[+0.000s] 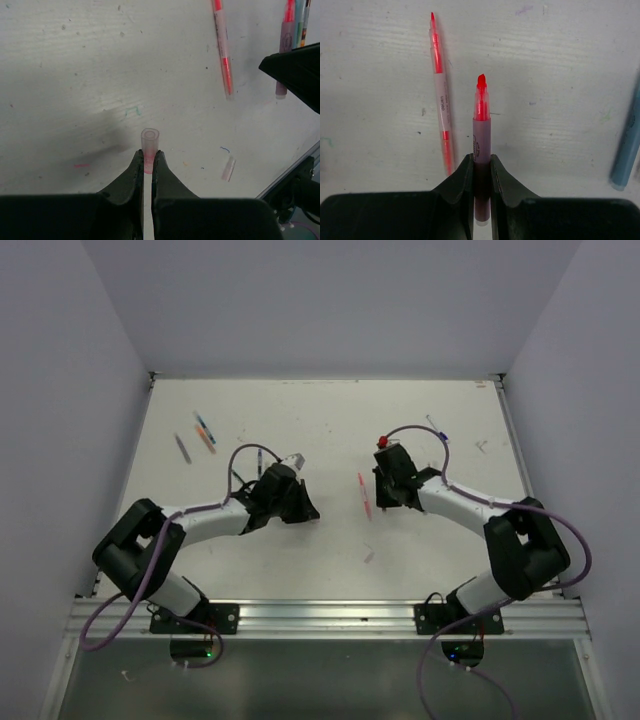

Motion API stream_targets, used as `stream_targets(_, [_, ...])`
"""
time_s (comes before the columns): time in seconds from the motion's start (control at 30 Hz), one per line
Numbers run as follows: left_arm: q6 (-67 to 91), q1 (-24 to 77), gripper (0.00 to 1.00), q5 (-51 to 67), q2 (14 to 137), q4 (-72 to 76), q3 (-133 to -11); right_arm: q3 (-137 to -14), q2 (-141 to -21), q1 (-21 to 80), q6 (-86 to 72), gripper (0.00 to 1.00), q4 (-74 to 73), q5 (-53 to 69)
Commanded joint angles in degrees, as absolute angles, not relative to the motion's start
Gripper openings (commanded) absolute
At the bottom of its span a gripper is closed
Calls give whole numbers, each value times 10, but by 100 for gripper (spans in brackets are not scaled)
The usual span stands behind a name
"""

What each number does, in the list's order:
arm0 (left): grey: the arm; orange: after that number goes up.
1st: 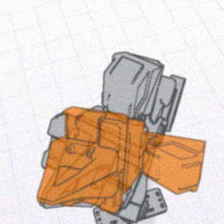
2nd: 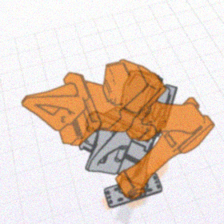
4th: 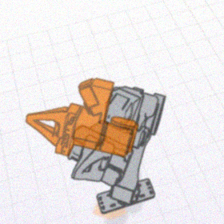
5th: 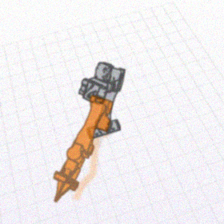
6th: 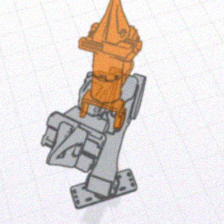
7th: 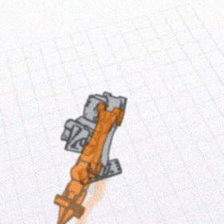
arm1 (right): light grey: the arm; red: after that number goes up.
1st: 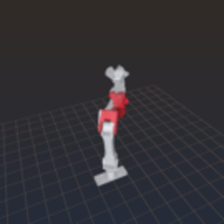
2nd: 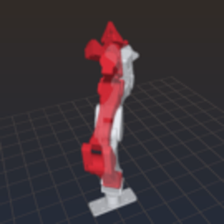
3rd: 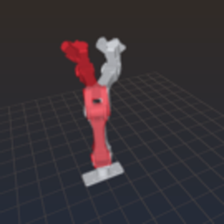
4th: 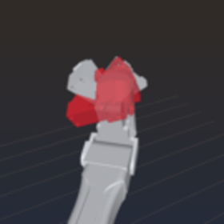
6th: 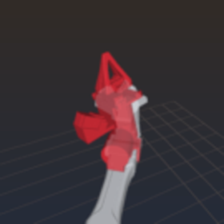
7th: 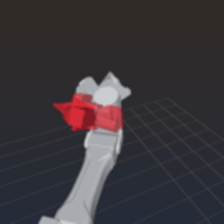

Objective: Open the pen caps

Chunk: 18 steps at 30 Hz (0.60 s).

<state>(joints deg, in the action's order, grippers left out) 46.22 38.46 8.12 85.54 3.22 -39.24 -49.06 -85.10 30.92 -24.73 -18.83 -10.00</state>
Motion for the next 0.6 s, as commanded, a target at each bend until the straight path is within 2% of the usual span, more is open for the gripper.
stream_targets(0.0, [445,403,0,83,882,47,-428,-526,-881,306,-224,0,-181,-115])
stream_targets(0.2, [441,410,0,76,913,42,-438,-535,-938,294,-213,0,-147,-96])
stream_targets(0.3, [440,410,2,69,918,40,-434,-536,-951,294,-210,11,-140,-98])
stream_targets(0.57, [439,410,16,58,940,39,-435,-548,-976,292,-207,33,-126,-96])
